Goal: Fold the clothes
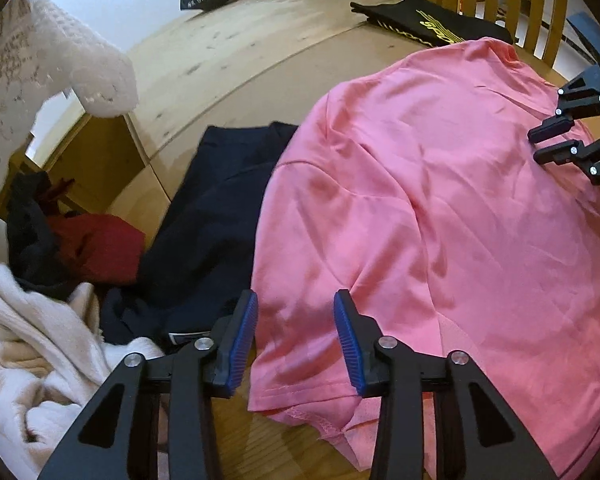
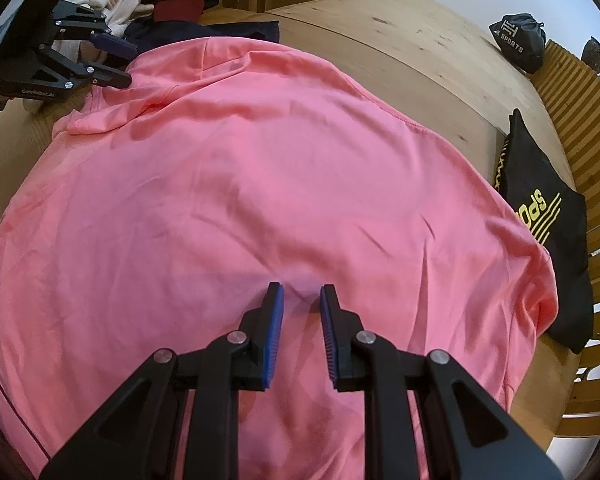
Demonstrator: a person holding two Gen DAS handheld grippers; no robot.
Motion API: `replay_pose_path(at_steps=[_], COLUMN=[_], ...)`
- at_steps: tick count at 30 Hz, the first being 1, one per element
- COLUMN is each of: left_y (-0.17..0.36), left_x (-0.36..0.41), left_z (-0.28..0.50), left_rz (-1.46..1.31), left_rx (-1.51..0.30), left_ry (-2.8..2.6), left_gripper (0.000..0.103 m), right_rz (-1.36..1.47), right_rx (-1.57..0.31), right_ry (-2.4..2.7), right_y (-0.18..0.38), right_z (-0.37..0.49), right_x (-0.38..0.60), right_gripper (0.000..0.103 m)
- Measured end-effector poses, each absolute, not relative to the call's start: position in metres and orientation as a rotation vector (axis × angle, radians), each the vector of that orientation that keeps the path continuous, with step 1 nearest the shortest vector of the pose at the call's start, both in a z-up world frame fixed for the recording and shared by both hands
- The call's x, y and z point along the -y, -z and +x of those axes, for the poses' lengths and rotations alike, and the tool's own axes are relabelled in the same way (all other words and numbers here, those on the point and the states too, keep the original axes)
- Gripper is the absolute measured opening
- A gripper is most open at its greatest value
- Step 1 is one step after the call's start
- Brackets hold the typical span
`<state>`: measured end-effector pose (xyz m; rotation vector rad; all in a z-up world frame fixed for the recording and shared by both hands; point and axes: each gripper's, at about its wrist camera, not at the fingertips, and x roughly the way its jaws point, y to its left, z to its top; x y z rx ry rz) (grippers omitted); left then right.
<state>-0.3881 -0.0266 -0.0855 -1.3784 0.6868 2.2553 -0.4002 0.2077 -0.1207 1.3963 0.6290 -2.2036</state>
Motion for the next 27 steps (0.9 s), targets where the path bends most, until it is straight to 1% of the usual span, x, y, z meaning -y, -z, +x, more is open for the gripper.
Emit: replay_pose_path(at_steps=[4, 6, 11, 13, 15, 22, 27], left_y=[0.093, 0.094, 0.096, 0.096, 0.096, 0.097, 0.098], left_x=[0.025, 0.024, 0.02, 0.019, 0.019, 0.023, 0.023], left_z=[-0.391, -0.391, -0.389, -0.386, -0.386, -0.392, -0.395], left_rz=[-1.405, -1.4, -1.373, -1.361, -1.366, -1.405, -1.426], left_rx=[-0.692, -0.701, -0.743, -0.77, -0.76, -0.699, -0.657], left_ry=[-2.235, -2.225, -2.207, -2.202, -2.2, -2.205, -2.234], left_gripper=[0.033, 0.022, 0.022, 0.022, 0.022, 0.022, 0.028], right_rz=[1.396, 1.392, 1.391, 1.389, 1.388, 1.389, 1.387], right_rx=[-0.625, -0.628, -0.629, -0.637, -0.642, -0.628, -0.634], right_ry=[2.204, 2.204, 2.207, 2.215, 2.224, 2.23, 2.229], right_y=[0.123, 0.123, 0.122, 0.122, 0.122, 0.122, 0.123], right_z=[-0.405, -0.405, -0.403, -0.403, -0.404, -0.405, -0.403], right_x=[-0.21, -0.21, -0.209, -0.21, -0.211, -0.213, -0.212], right_gripper=[0.019, 0.019, 0.021, 0.024, 0.029, 0.03, 0.03])
